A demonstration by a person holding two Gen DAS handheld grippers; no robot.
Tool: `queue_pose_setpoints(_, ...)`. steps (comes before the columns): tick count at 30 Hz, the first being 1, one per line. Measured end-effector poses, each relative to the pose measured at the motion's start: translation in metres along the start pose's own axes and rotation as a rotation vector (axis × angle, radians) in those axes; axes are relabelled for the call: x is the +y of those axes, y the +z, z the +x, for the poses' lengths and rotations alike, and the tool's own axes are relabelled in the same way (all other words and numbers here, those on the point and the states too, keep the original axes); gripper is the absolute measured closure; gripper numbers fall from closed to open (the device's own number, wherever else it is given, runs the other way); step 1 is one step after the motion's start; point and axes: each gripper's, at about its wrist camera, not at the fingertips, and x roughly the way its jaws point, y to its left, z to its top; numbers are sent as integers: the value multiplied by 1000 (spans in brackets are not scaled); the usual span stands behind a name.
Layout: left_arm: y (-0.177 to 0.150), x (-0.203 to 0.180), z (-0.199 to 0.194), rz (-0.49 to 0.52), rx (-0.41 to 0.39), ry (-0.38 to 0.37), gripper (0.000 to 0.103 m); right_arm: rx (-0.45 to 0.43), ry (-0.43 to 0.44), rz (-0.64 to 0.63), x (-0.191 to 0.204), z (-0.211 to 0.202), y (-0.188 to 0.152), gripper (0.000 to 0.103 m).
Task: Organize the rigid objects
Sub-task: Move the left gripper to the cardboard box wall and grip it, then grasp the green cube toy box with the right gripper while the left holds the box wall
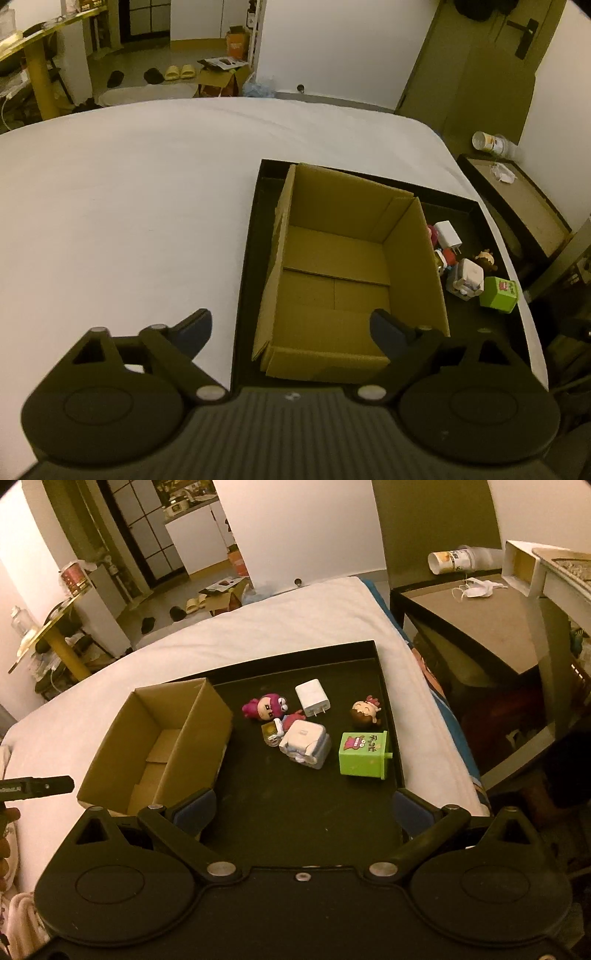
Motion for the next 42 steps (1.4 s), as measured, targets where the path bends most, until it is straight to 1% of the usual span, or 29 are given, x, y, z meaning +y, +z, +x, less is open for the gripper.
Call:
queue_pose_setpoints(4, 4, -2, 10, 16, 12, -5, 19, 4, 1, 3, 1, 7, 0, 0)
queue_pose_setpoints(6, 5, -4, 15, 20, 22, -6, 20, 1, -7, 2, 1, 9, 0, 0)
queue_pose_setpoints(9, 6, -4, 24, 9, 40, -16, 27, 1, -7, 24, -3, 11, 0, 0)
queue_pose_setpoints(11, 6, -4, 29, 12, 43, -11, 32, -2, -12, 36, -6, 14, 1, 0)
queue_pose_setpoints(21, 12, -8, 48, 37, 54, 11, 51, -11, -47, 64, -14, 28, -1, 0)
queue_pose_setpoints(24, 13, -8, 53, 37, 60, 16, 59, -6, -56, 70, -16, 32, -3, 0)
queue_pose_setpoints(28, 15, -5, 60, 28, 64, 45, 74, -9, -68, 73, -18, 35, -3, 0)
queue_pose_setpoints(30, 15, -3, 62, 23, 63, 52, 79, -12, -71, 67, -18, 37, -3, 0)
queue_pose_setpoints(32, 15, 0, 63, 14, 59, 62, 88, -14, -73, 64, -17, 39, -3, 0)
queue_pose_setpoints(34, 14, 3, 63, 5, 55, 73, 93, -18, -78, 63, -16, 41, -3, 0)
queue_pose_setpoints(38, 12, 5, 63, 0, 52, 67, 94, -19, -102, 55, -13, 53, -4, 2)
queue_pose_setpoints(42, 12, 4, 63, 3, 48, 64, 94, -25, -123, 55, -14, 65, -2, 10)
